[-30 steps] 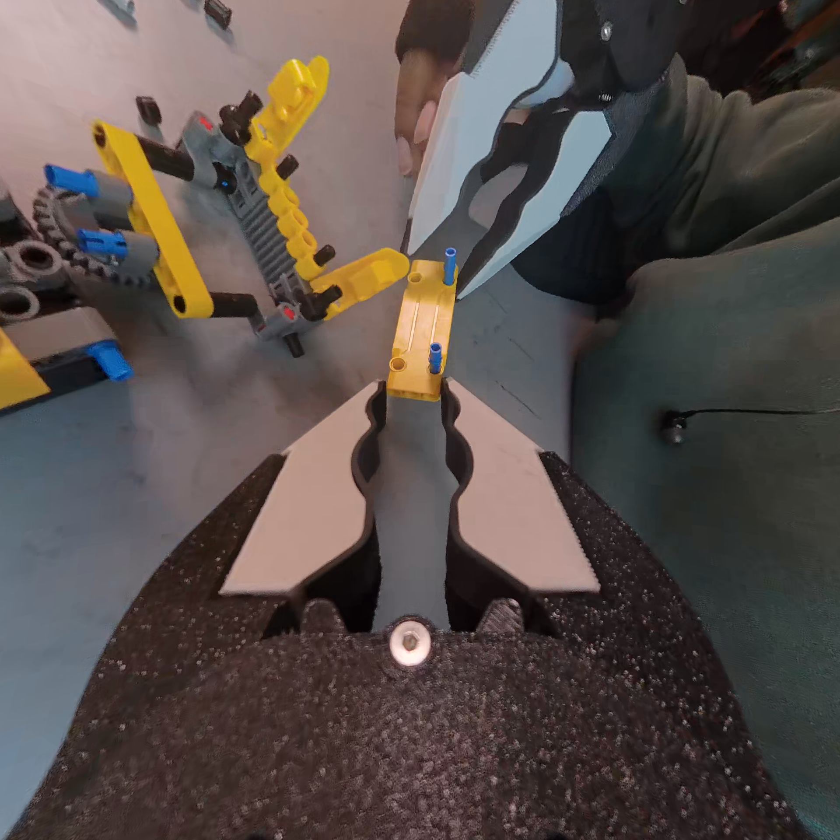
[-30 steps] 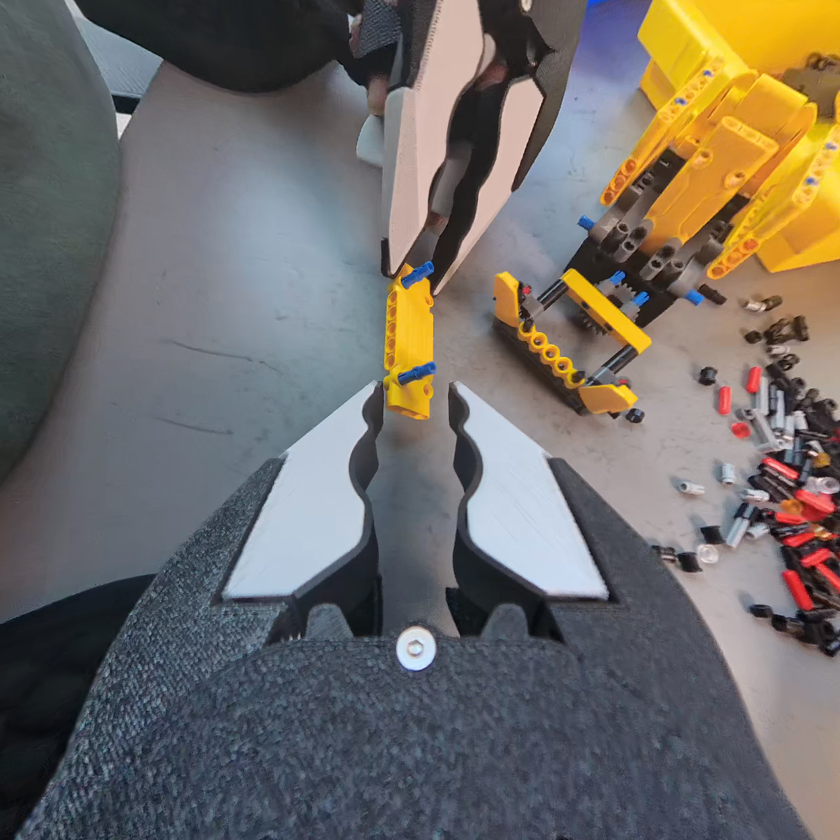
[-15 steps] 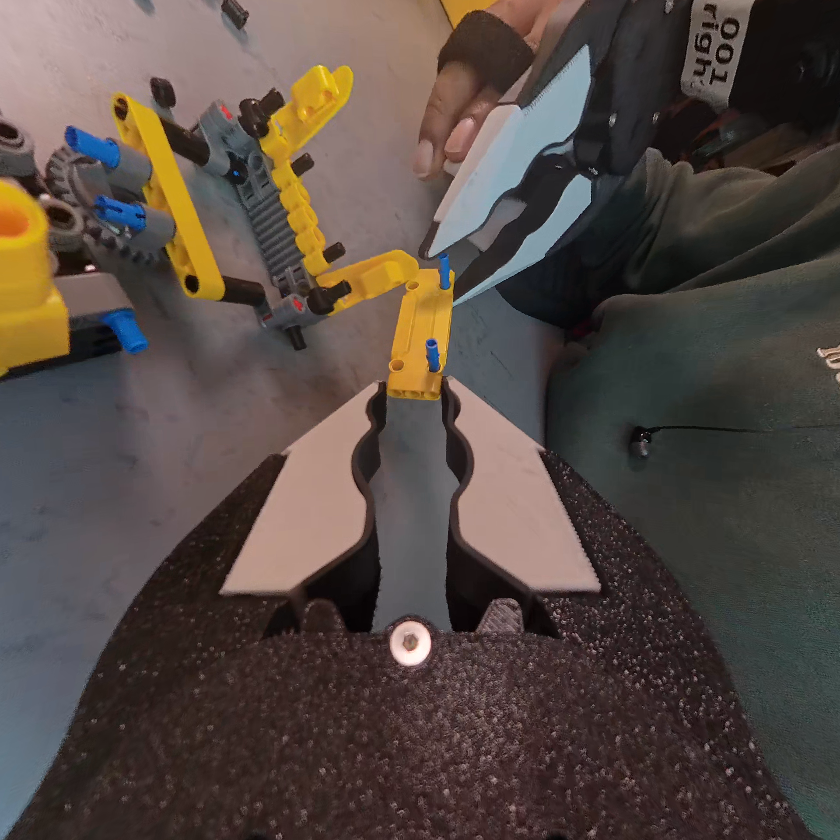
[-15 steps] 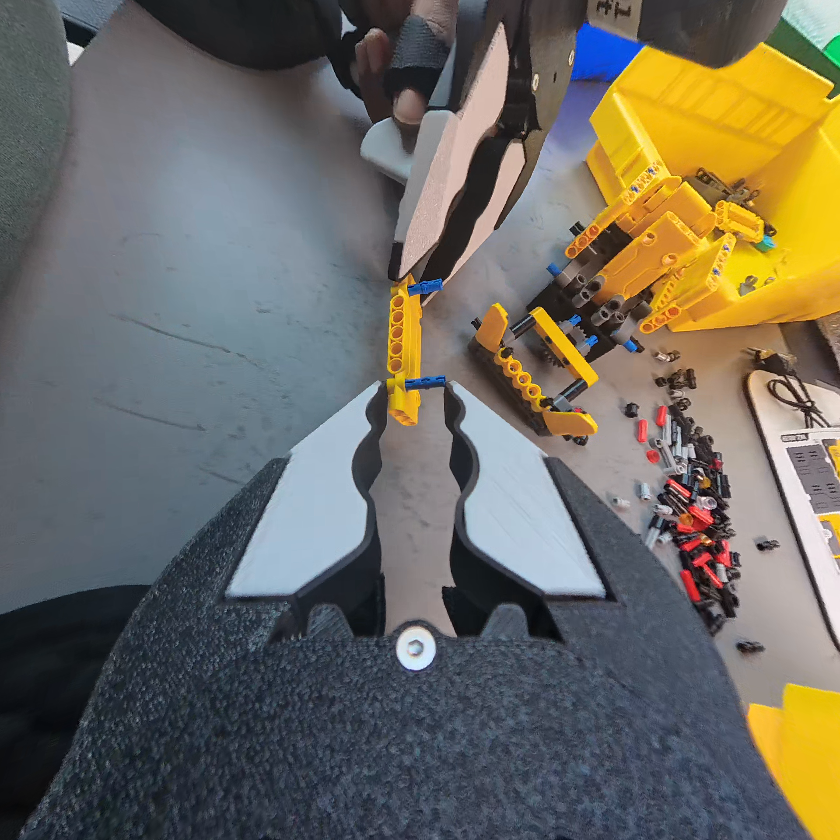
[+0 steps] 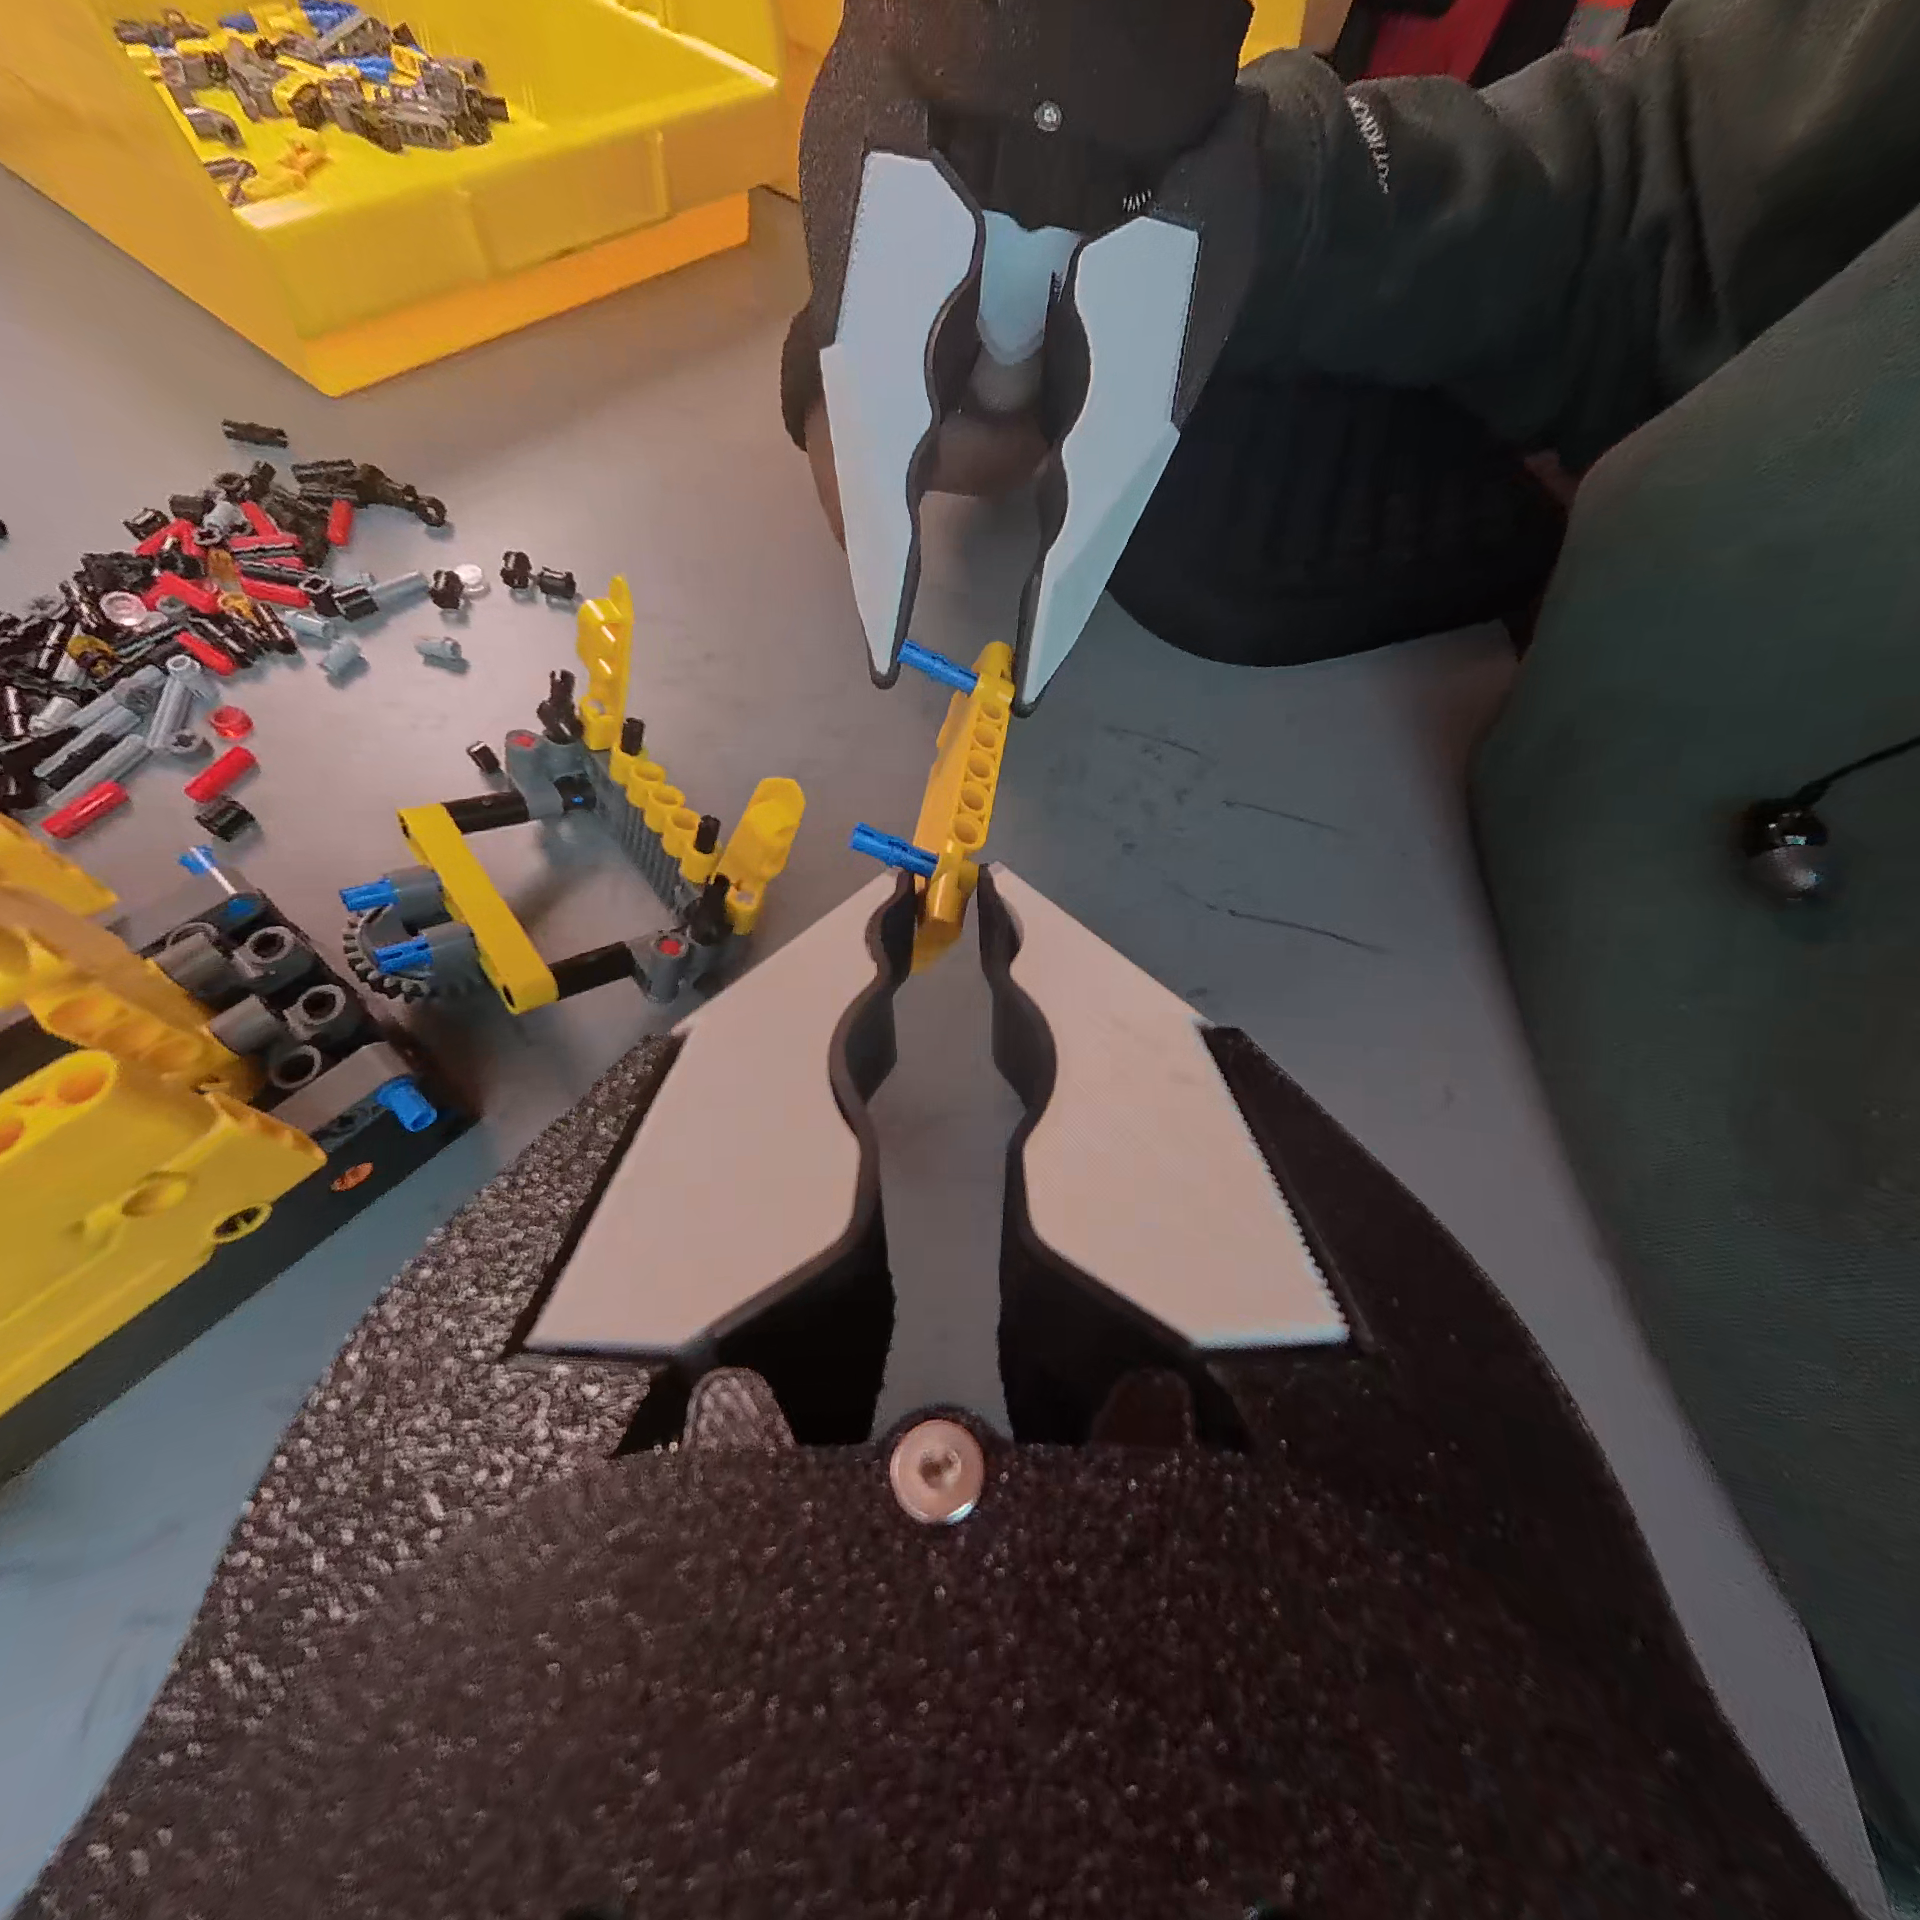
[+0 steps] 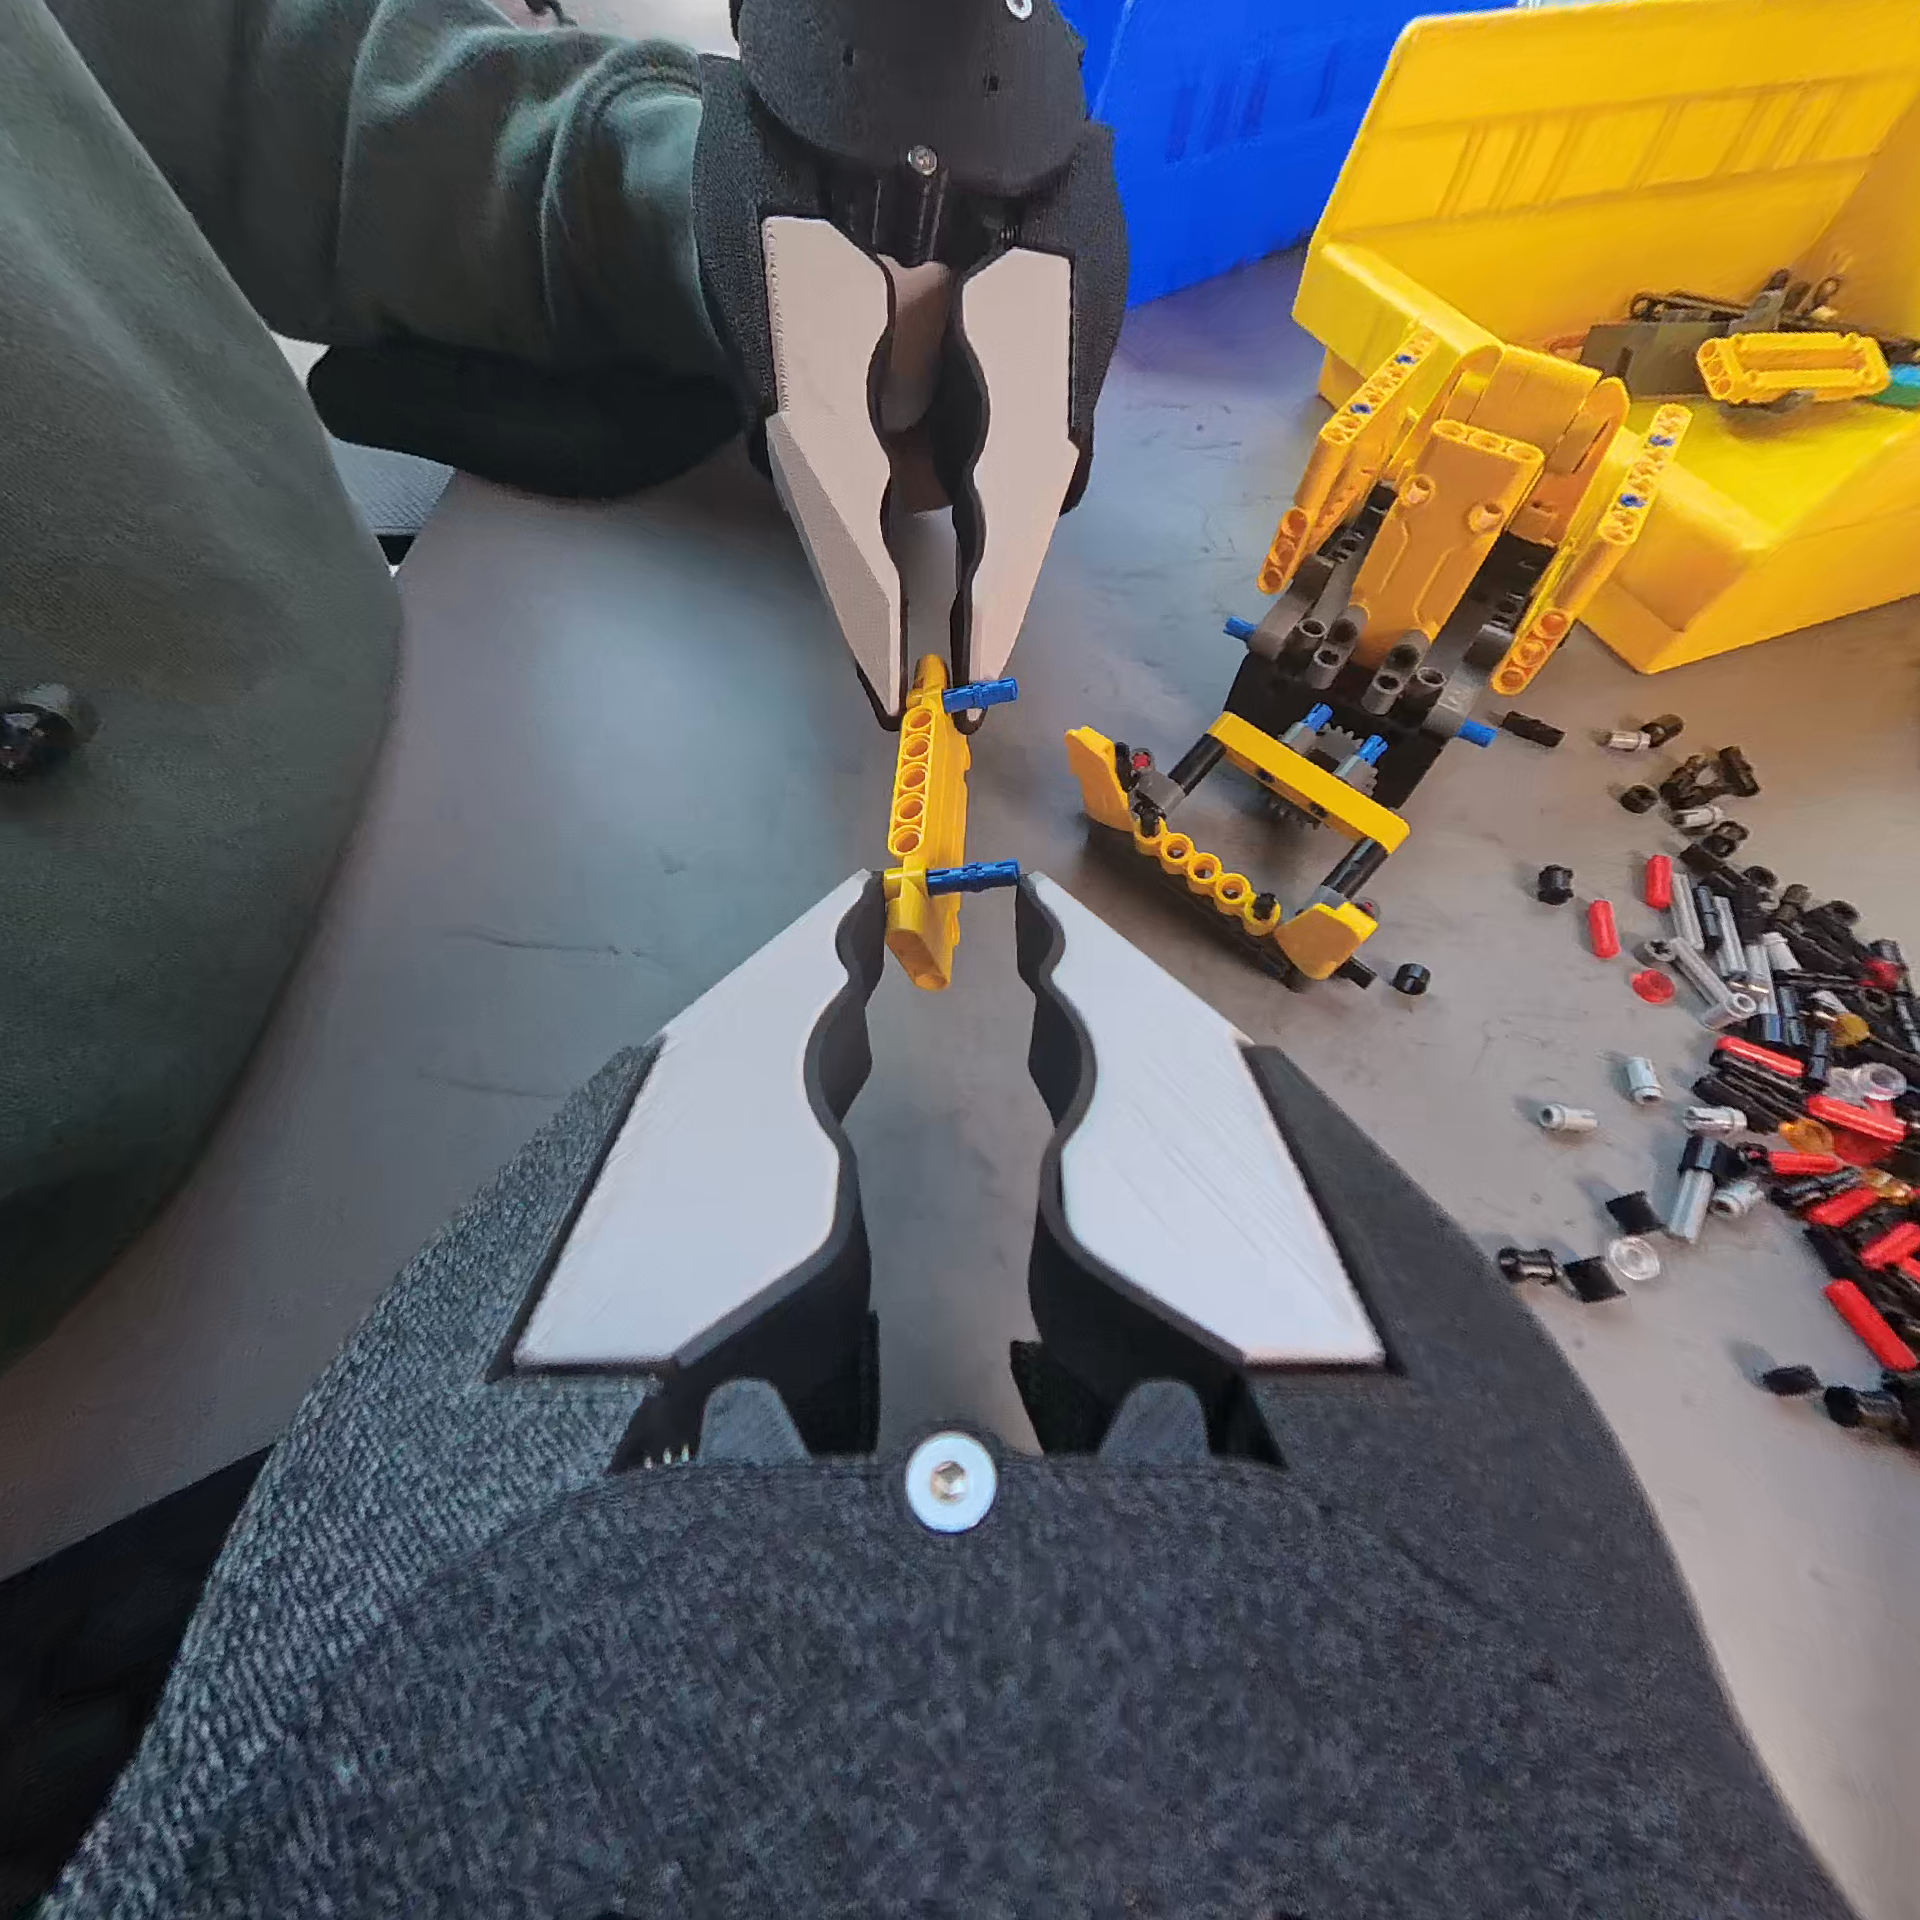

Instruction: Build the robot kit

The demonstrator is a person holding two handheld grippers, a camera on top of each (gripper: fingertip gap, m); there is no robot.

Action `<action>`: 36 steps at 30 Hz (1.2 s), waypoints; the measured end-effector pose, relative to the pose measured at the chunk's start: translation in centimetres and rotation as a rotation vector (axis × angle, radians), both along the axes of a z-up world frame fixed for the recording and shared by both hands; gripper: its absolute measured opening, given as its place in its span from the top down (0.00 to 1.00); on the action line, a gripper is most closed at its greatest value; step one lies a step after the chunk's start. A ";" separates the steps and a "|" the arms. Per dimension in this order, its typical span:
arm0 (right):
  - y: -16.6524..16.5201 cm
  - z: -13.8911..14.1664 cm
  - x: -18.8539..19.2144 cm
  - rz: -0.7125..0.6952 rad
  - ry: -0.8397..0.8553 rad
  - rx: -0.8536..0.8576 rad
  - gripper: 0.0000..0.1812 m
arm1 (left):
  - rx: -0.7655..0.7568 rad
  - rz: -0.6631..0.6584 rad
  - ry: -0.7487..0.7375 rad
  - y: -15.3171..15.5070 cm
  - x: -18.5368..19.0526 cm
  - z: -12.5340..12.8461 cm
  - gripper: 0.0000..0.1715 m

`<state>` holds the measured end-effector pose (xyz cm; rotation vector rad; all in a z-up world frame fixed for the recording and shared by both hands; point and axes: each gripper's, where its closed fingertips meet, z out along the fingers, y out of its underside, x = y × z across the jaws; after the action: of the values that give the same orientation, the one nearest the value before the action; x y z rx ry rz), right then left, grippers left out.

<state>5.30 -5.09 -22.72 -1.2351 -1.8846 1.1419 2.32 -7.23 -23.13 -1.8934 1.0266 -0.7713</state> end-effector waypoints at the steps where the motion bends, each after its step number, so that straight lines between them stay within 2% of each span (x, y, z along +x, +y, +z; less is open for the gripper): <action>1: -0.1 0.3 0.0 0.006 0.020 0.004 0.86 | 0.008 -0.002 -0.010 -0.1 0.0 0.2 0.94; 7: -0.7 1.8 0.0 0.029 0.132 0.026 0.86 | 0.004 -0.021 -0.108 -0.5 -0.2 1.5 0.94; 12: -1.1 2.4 0.2 0.041 0.160 0.046 0.86 | -0.016 -0.037 -0.154 -0.8 0.0 2.0 0.94; 36: -0.8 2.3 -0.3 0.010 0.177 0.084 0.87 | -0.014 0.001 -0.134 -0.3 -0.4 1.7 0.94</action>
<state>5.05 -5.92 -20.41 -1.0448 -1.7889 1.1267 1.88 -7.58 -21.42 -1.8266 0.9393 -0.8946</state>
